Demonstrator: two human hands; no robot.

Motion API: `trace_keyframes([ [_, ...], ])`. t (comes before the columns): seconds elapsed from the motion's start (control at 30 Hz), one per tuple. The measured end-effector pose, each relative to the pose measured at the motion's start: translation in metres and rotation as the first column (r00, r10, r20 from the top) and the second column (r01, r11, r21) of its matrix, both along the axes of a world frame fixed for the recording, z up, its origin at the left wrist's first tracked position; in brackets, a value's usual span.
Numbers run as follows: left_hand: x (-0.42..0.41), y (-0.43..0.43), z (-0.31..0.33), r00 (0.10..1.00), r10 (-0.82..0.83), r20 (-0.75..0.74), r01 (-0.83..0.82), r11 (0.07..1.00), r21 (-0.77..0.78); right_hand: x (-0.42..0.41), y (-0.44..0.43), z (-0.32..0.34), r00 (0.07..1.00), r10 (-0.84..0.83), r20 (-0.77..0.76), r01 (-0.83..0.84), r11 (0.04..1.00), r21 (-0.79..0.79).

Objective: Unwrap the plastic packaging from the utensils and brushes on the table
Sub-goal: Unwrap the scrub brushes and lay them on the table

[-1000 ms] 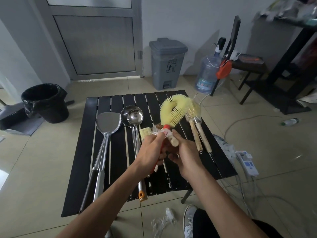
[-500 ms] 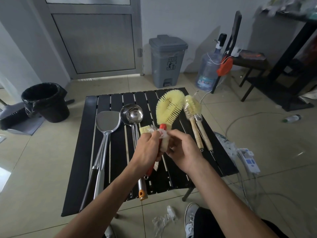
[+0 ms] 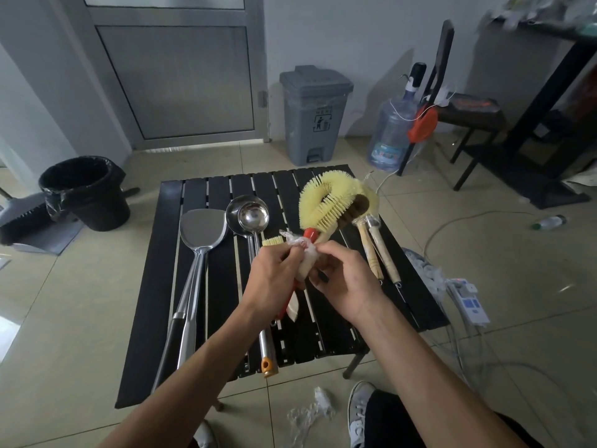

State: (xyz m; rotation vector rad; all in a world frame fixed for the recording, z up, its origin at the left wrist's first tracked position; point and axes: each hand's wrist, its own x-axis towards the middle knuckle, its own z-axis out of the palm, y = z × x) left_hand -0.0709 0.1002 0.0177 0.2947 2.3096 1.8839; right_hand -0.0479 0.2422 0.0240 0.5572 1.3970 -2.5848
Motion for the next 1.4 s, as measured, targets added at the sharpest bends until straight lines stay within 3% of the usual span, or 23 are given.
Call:
trace_keyframes([
  [0.13,0.005,0.006,-0.003,0.996,0.079,-0.035,-0.079,0.997,0.005,-0.001,-0.001,-0.002,0.999,-0.016,-0.032,0.018,0.998,0.055],
  [0.3,0.004,0.007,-0.003,0.993,0.094,-0.068,-0.096,0.995,-0.034,-0.004,-0.003,-0.003,0.987,-0.139,0.074,0.137,0.990,0.037],
  [0.47,0.004,0.005,-0.004,0.992,0.125,-0.034,-0.124,0.992,0.027,-0.003,-0.002,0.002,0.996,-0.092,-0.020,0.094,0.993,0.068],
  [0.6,0.003,0.007,-0.003,0.988,0.155,0.020,-0.156,0.986,0.064,-0.004,-0.001,0.000,0.987,-0.150,-0.061,0.157,0.979,0.127],
  [0.83,0.007,0.008,-0.002,0.980,0.196,-0.030,-0.197,0.980,-0.015,-0.009,0.005,-0.002,0.960,-0.277,0.035,0.259,0.931,0.257],
  [1.13,0.012,0.014,0.000,0.971,0.236,-0.051,-0.239,0.969,-0.064,-0.014,0.023,0.010,0.931,-0.355,0.087,0.355,0.935,0.016],
  [1.3,0.017,0.019,0.003,0.971,0.235,-0.034,-0.236,0.972,-0.021,-0.021,0.035,0.008,0.919,-0.381,0.103,0.386,0.922,-0.033],
  [1.4,0.016,0.008,-0.001,0.957,0.291,0.001,-0.291,0.957,0.003,-0.028,0.059,0.015,0.860,-0.500,0.101,0.508,0.858,-0.077],
])
